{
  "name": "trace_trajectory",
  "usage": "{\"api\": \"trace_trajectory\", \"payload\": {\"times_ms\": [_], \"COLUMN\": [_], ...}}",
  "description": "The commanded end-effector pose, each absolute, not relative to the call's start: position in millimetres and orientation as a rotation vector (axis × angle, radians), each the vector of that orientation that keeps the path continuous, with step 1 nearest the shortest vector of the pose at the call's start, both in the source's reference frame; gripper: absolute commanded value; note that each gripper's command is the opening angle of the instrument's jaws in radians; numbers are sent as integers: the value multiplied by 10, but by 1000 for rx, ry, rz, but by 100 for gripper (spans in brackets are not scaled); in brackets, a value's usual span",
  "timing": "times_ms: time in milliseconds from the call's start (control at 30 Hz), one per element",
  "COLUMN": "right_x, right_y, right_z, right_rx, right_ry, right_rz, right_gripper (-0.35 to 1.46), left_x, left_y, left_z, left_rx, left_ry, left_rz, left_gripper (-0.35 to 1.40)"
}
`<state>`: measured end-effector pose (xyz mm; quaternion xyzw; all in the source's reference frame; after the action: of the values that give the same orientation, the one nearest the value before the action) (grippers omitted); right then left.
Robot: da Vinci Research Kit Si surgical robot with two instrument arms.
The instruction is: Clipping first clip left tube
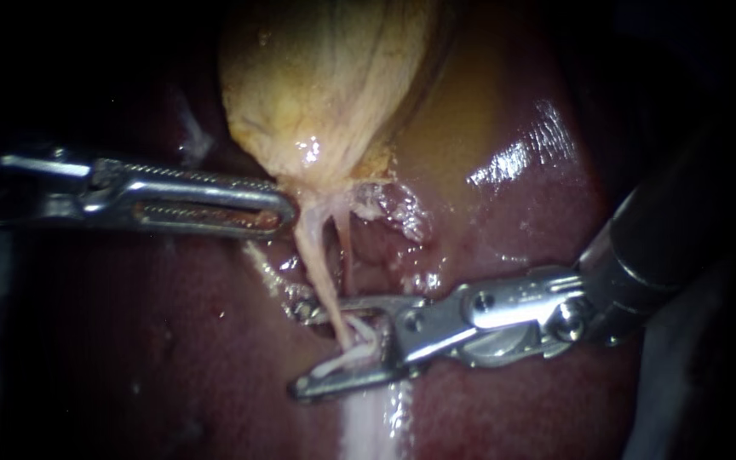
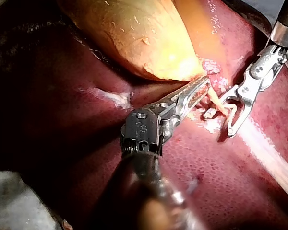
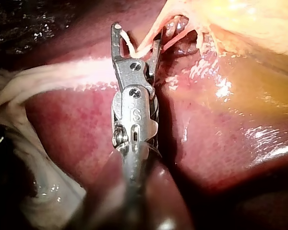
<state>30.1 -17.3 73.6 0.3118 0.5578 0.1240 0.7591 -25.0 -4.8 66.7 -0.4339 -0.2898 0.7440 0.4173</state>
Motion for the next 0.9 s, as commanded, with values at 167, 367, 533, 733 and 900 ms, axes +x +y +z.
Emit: {"api": "trace_trajectory", "payload": {"times_ms": [167, 367, 533, 733, 900], "right_x": [306, 306, 302, 296, 295], "right_y": [-178, -177, -176, -177, -176], "right_z": [741, 742, 744, 744, 746], "right_rx": [688, 690, 721, 787, 801], "right_ry": [1209, 1206, 1204, 1160, 1149], "right_rz": [271, 269, 265, 264, 269], "right_gripper": [48, 43, 26, -28, -35], "left_x": [-250, -250, -250, -250, -250], "left_y": [-47, -47, -47, -47, -47], "left_z": [668, 668, 668, 669, 669], "left_rx": [-1088, -1088, -1088, -1089, -1089], "left_ry": [-727, -727, -727, -727, -728], "left_rz": [1867, 1867, 1867, 1867, 1867], "left_gripper": [-35, -35, -35, -35, -35]}}
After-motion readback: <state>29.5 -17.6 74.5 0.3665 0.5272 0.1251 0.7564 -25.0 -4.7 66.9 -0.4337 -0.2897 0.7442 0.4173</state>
